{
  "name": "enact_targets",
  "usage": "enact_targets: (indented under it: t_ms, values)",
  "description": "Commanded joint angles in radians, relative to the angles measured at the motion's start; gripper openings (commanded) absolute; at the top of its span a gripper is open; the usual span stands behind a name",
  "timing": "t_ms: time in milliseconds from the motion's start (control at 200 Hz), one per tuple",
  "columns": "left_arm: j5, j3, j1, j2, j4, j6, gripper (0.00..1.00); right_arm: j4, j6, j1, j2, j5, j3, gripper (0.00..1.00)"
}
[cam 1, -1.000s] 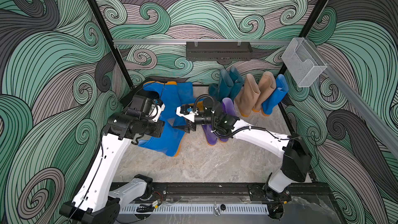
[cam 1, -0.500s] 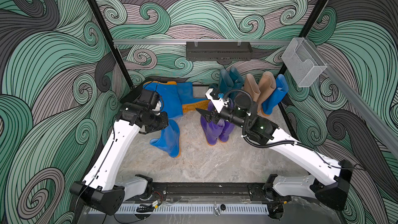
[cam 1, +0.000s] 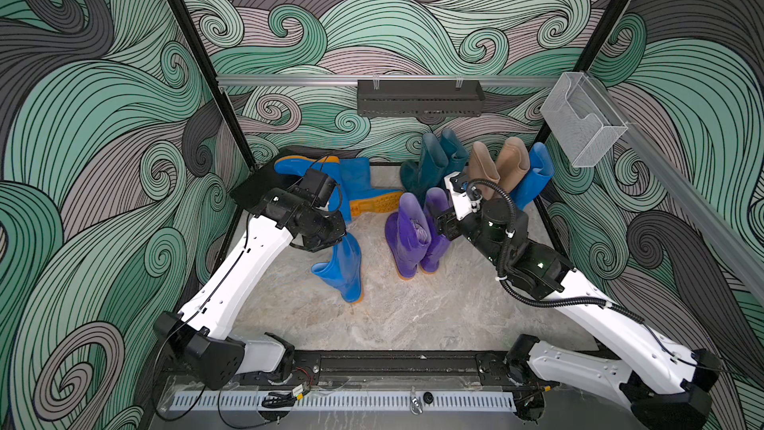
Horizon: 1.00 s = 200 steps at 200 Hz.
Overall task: Match and arrange rain boots in pairs
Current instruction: Place the rain boot at the center of the board.
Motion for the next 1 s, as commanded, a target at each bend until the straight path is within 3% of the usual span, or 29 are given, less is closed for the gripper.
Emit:
enact_targets:
  t_ms: [0,275,605,811,996]
  values:
    - [-0.047,0.081,-0.021,0.028,0.058,-0.019,0.0,-0.031,0.093,-0.07,-0.039,0.051,-0.023,0.79]
    - [-0.074,0.209,-0.067,0.196,0.044,0.01,0.0,-0.048,0.22,-0.3,-0.058,-0.04,-0.11,0.81]
    - [-0.075,0.343,-0.111,0.325,0.01,0.025,0.0,0.026,0.217,-0.587,-0.072,-0.16,-0.256,0.79]
    - [-0.087,0.417,-0.158,0.378,-0.031,0.034,0.0,0.143,0.238,-0.769,-0.009,-0.233,-0.344,0.77]
    - [-0.098,0.487,-0.181,0.431,-0.081,0.051,0.0,0.226,0.229,-0.863,0.096,-0.247,-0.339,0.78]
